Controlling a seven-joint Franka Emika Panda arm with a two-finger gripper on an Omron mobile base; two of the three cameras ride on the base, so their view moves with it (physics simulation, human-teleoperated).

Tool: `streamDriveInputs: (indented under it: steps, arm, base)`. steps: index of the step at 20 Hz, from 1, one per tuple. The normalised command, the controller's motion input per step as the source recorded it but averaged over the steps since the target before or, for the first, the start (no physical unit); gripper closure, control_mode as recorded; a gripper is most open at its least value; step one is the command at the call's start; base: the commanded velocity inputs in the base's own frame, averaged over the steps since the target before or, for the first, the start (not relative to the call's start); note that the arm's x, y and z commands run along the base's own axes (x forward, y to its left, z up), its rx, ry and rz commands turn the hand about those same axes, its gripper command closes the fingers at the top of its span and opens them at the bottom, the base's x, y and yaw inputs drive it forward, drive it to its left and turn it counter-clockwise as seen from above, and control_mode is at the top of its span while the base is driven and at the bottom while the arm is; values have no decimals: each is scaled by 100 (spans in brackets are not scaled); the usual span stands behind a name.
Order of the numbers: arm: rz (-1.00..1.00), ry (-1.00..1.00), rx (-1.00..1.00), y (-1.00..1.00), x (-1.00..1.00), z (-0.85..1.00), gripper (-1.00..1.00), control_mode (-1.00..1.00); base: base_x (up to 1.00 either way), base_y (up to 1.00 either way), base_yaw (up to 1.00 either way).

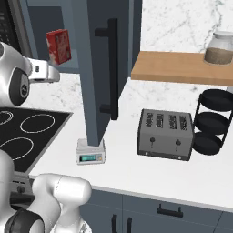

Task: Pick the cereal and place it on the digital scale for weighing, and close the cabinet.

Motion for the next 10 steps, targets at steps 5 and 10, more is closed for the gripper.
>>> streamDriveInputs:
  steps: [5,10]
  arm:
    - [0,-13,0,1,0,29,-100,-100]
    - [0,-12,0,20,0,35,-100,-100]
  base:
    - [0,0,0]
    - [0,0,0]
